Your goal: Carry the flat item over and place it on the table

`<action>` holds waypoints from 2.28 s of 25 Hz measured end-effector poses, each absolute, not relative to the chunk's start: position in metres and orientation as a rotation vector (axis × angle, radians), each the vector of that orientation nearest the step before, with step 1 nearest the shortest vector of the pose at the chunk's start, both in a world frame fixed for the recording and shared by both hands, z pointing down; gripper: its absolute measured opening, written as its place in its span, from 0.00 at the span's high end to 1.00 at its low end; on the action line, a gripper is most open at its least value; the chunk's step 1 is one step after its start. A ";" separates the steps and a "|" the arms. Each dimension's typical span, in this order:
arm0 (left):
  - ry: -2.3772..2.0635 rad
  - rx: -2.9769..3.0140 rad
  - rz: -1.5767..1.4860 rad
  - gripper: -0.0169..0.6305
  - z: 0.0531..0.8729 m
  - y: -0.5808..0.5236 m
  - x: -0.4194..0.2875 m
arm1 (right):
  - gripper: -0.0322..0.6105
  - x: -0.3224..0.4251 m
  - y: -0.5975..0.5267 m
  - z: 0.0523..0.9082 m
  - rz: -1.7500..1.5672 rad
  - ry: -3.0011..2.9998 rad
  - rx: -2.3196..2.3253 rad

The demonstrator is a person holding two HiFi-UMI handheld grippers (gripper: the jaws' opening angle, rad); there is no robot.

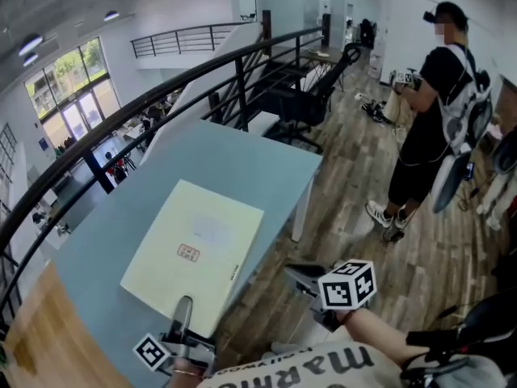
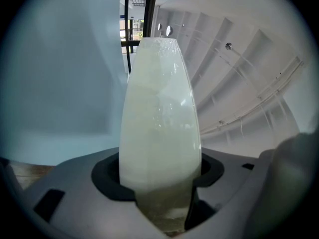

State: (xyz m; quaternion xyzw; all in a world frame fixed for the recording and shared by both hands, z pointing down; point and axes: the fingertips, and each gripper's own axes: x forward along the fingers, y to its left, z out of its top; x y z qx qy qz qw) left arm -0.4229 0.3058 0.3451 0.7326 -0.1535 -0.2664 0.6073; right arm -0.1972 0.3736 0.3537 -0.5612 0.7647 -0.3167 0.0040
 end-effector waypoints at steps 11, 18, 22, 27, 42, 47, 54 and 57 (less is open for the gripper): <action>-0.545 1.726 -0.626 0.54 0.356 0.275 -0.347 | 0.89 -0.140 0.331 0.359 -1.005 2.470 -1.638; -0.565 1.721 -0.567 0.54 0.359 0.271 -0.324 | 0.89 -0.126 0.319 0.369 -1.050 2.471 -1.590; -0.551 1.724 -0.538 0.54 0.362 0.256 -0.309 | 0.89 -0.117 0.308 0.377 -1.083 2.467 -1.597; -0.549 1.699 -0.525 0.54 0.369 0.219 -0.285 | 0.89 -0.099 0.278 0.383 -1.140 2.461 -1.608; -0.550 1.679 -0.520 0.54 0.363 0.097 -0.231 | 0.89 -0.044 0.162 0.377 -1.195 2.475 -1.620; -0.557 1.692 -0.520 0.54 0.363 0.078 -0.219 | 0.88 -0.043 0.126 0.377 -1.200 2.516 -1.576; -0.605 1.669 -0.541 0.54 0.371 0.067 -0.226 | 0.89 -0.059 0.092 0.383 -1.212 2.590 -1.486; -0.637 1.655 -0.563 0.54 0.376 0.065 -0.236 | 0.89 -0.068 0.084 0.391 -1.243 2.616 -1.467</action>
